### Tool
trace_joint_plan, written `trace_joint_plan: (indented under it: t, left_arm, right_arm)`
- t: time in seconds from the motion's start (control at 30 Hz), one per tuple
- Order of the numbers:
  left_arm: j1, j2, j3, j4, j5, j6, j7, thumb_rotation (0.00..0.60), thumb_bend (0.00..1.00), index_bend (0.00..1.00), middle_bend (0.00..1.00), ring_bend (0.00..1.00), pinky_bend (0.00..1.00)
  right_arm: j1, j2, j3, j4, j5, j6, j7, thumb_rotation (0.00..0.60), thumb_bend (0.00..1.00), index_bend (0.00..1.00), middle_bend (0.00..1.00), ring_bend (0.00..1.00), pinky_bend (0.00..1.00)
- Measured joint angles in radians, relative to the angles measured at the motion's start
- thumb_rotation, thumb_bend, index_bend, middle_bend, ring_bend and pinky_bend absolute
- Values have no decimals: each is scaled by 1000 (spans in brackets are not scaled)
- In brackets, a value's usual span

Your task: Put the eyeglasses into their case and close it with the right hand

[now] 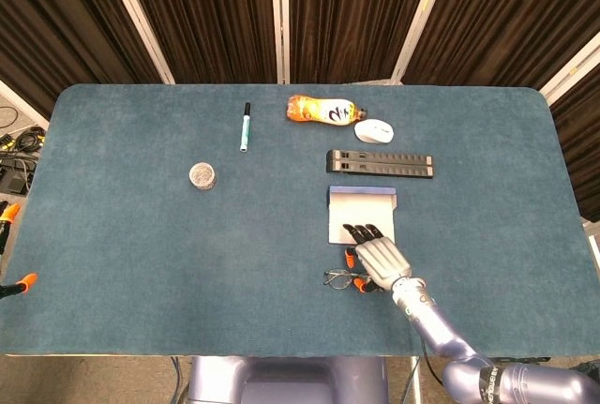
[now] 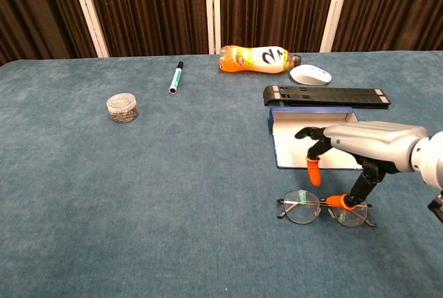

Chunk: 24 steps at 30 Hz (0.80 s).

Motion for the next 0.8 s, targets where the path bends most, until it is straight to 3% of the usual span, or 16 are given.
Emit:
trace_joint_plan:
  t: [0.8]
  left_arm:
    - [-5, -2, 3, 2, -9, -4, 4, 600, 0, 0, 0, 0, 0]
  right_arm:
    - [47, -58, -35, 31, 66, 49, -48, 600, 229, 511, 0, 0, 0]
